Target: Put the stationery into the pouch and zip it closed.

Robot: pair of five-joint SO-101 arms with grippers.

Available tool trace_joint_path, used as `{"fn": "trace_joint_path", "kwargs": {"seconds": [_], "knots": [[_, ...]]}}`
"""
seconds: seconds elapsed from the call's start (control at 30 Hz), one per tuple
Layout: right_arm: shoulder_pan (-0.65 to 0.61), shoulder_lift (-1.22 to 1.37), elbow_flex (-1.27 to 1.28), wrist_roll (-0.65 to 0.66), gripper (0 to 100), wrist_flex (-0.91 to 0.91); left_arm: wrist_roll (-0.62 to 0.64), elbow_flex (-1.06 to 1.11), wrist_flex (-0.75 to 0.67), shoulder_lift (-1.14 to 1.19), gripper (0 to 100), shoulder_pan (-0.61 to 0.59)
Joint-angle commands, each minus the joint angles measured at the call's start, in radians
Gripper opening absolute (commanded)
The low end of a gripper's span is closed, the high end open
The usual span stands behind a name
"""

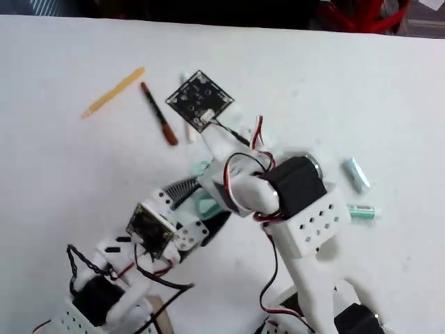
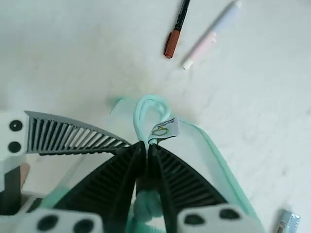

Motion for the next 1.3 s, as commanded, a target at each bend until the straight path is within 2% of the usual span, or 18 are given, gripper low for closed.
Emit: {"fn": "trace_joint_path", "kwargs": {"seconds": [0.0,0.07,0.13,0.4,0.67,0.93,1.03,1.17,1.27], "knots": [[-0.025,-0.013,0.005,-0.002,1.8,0.004,-0.023,-0.017,0.038,-0.007,13,0.093],[-0.007,-0.015,0.0,-0.002,1.8,0.004,-0.121,-0.012,0.04,-0.007,2,0.134],[0.024,-0.022,-0.003,-0.002,1.8,-0.001,-0.184,-0.012,0.044,-0.007,4,0.153],[0.211,-0.022,-0.123,-0.009,1.8,-0.002,-0.176,-0.018,0.034,-0.007,2,0.097],[0.306,-0.022,-0.221,-0.003,1.8,0.002,-0.175,-0.017,-0.006,-0.007,2,0.005],[0.417,-0.022,-0.221,0.0,1.8,-0.002,-0.175,-0.017,-0.012,-0.007,2,-0.01],[0.352,-0.035,-0.226,-0.006,2.1,0.033,-0.175,-0.014,-0.014,-0.007,2,-0.01],[0.134,-0.125,-0.236,-0.008,2.2,0.048,-0.175,-0.009,-0.029,-0.005,2,-0.012],[-0.002,-0.22,-0.227,0.003,9.8,0.05,-0.175,-0.009,-0.031,-0.005,2,-0.031]]}}
